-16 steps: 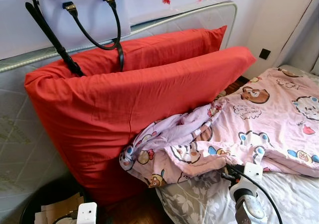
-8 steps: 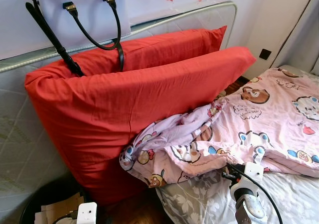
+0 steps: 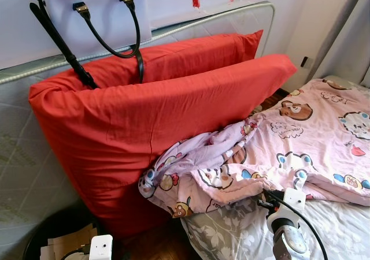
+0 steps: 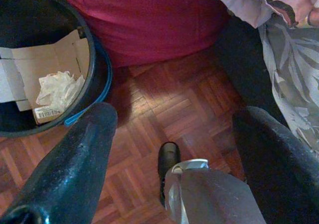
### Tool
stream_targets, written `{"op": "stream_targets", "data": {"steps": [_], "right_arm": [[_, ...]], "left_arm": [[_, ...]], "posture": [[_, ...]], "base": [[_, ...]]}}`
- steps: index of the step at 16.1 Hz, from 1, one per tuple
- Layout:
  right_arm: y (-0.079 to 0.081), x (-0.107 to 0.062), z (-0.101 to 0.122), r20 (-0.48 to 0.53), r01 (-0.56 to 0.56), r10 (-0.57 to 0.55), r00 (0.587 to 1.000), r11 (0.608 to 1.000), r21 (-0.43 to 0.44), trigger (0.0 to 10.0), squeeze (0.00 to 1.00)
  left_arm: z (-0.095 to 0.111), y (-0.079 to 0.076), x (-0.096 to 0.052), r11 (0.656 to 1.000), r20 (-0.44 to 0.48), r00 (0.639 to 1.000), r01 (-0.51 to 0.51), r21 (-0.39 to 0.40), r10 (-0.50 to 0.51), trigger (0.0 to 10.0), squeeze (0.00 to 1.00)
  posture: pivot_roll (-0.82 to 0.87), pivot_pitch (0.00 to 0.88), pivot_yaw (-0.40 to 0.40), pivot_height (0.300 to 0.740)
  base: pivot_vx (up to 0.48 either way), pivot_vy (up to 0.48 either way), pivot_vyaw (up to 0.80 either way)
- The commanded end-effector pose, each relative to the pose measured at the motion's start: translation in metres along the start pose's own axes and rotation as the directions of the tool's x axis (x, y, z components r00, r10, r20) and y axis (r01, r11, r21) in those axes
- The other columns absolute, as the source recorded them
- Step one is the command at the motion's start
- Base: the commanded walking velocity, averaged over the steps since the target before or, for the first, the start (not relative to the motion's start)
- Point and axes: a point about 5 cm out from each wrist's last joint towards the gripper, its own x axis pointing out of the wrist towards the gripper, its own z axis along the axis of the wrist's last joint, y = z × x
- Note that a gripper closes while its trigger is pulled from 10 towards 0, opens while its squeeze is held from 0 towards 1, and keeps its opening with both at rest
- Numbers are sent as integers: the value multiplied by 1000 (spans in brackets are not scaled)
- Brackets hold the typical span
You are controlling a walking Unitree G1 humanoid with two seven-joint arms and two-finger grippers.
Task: Clean up the room
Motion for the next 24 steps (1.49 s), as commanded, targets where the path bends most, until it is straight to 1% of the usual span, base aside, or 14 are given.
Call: {"op": "stream_targets", "data": {"steps": [1,6,19,24], "right_arm": [[2,1,2,18,-5,5,1000,1000,0,10000,0],[5,1,2,21,-11,11,1000,1000,2,10000,0],[5,0,2,24,-4,4,1000,1000,3,10000,0],[6,1,7,57,0,0,998,1000,11,10000,0]], "left_arm": [[-4,1,-1,1000,-18,1000,-1,18,1,10000,0],[-4,0,-1,1000,-19,1000,0,18,1,10000,0],[-6,1,-2,999,-27,1000,4,37,-3,10000,0],[-6,1,-2,999,-29,1000,3,41,-2,10000,0]], "posture": [[39,0,-37,740],[40,0,-39,740],[42,0,-39,740],[43,0,-39,740]], "base": [[-247,0,0],[-261,0,0],[-281,0,0],[-280,0,0]]}}
